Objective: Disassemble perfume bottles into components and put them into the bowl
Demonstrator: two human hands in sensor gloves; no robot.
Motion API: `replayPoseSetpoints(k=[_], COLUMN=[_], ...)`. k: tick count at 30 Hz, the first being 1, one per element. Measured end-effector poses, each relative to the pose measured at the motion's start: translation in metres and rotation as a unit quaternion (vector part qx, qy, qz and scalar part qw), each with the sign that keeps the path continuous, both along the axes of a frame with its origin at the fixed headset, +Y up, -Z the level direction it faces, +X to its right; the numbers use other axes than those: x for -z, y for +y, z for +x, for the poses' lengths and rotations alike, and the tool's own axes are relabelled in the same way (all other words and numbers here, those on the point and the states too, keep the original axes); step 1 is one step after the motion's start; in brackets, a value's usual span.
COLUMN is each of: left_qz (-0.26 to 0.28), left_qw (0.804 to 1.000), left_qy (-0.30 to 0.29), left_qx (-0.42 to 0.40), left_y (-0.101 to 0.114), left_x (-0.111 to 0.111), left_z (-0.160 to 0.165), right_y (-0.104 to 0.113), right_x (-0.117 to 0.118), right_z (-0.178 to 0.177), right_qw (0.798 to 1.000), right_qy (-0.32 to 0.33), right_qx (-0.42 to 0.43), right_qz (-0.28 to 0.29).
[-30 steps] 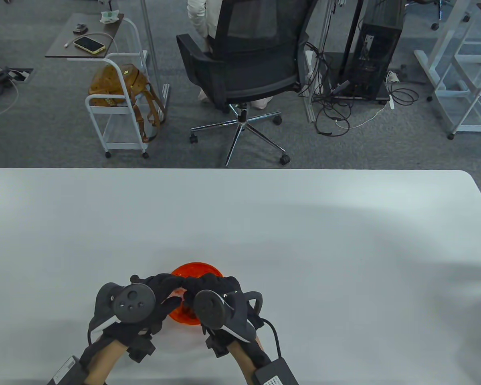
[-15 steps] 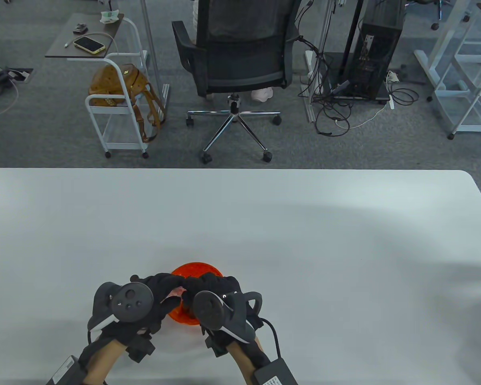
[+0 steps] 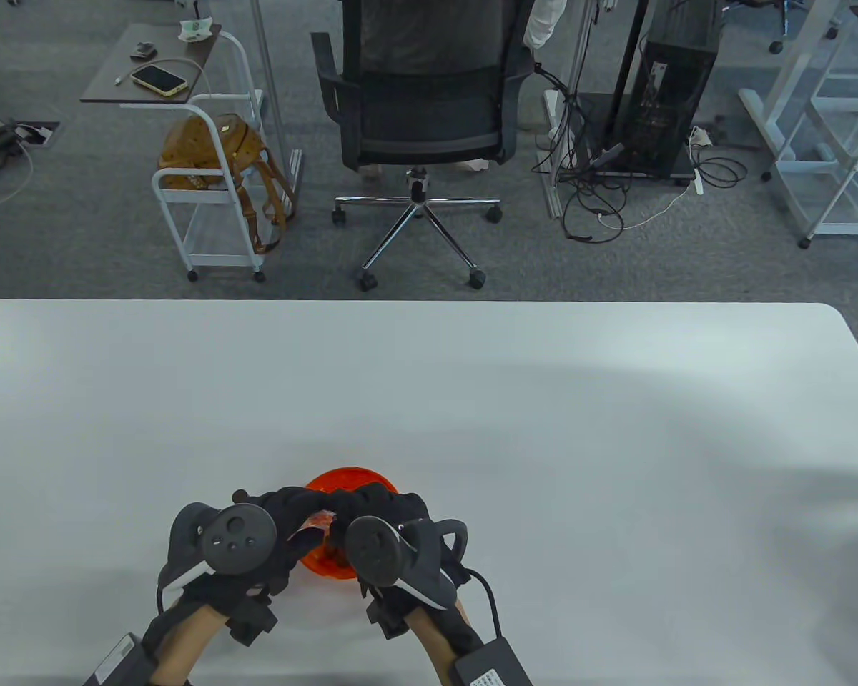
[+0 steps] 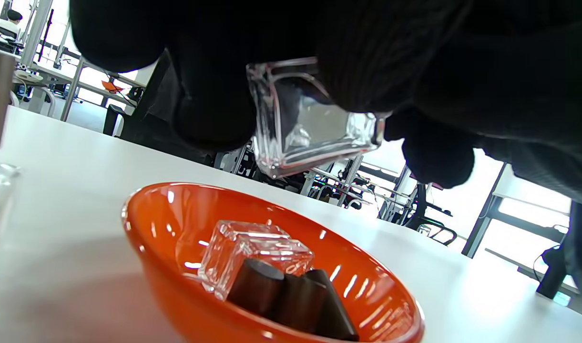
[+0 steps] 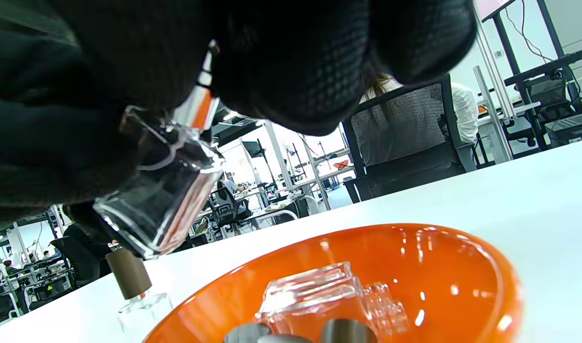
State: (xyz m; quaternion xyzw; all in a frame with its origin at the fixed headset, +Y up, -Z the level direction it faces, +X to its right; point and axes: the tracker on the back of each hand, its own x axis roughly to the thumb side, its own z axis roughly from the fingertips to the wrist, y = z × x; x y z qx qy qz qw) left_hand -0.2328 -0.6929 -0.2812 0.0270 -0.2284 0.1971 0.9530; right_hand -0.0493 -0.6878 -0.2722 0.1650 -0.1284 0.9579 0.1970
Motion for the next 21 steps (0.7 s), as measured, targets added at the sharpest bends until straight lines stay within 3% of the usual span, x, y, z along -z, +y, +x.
replayPoseSetpoints(k=[17,21], left_qz=[0.001,-0.01], left_qw=[1.0,1.0], left_qy=[0.0,-0.004], left_qx=[0.002,0.002], left_y=[-0.0004,-0.0017], left_x=[0.0004,0.0011], left_z=[0.0008,-0.0006], right_y=[-0.0003,0.0007], right_x=[0.001,0.0005], right_z=[0.0013,0.0003], right_qw=[1.0,1.0], right_qy=[0.006,-0.003], right_qx=[-0.002,-0.009], right_qz=[-0.012,0.007])
